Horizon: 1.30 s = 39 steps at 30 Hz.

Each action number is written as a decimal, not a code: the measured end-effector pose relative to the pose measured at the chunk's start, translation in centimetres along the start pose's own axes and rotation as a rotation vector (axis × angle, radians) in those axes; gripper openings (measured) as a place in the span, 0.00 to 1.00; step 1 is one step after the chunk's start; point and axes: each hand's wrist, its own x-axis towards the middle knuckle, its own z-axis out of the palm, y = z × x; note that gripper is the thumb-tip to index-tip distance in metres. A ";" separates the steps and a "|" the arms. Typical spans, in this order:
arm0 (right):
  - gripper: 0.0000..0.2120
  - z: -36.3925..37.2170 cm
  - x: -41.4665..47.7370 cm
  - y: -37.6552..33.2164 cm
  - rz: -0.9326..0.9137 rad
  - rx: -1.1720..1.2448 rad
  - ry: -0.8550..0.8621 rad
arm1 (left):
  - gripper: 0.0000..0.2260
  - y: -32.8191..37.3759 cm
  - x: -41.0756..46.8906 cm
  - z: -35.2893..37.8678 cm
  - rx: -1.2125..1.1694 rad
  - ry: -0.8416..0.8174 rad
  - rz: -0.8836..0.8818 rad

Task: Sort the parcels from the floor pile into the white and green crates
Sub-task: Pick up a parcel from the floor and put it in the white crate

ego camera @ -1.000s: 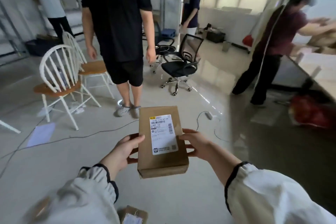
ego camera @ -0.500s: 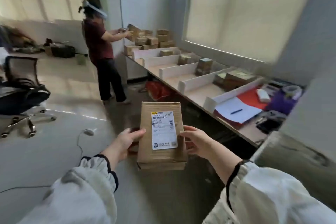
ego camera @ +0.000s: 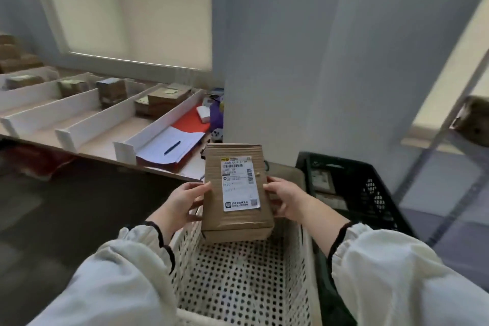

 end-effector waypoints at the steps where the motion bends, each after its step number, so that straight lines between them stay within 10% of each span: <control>1: 0.12 -1.6 0.1 0.1 0.007 0.010 0.028 | 0.16 0.0 0.8 1.6 0.013 -0.021 -0.012; 23: 0.15 -10.1 13.3 3.8 0.181 0.189 0.261 | 0.18 -3.7 18.6 11.3 0.212 -0.208 -0.166; 32: 0.34 -8.9 25.9 12.4 0.347 0.042 0.363 | 0.43 -15.0 27.1 11.2 0.111 -0.219 -0.392; 39: 0.36 -9.1 33.9 16.1 0.436 -0.094 0.357 | 0.42 -20.3 34.1 11.6 0.147 -0.278 -0.453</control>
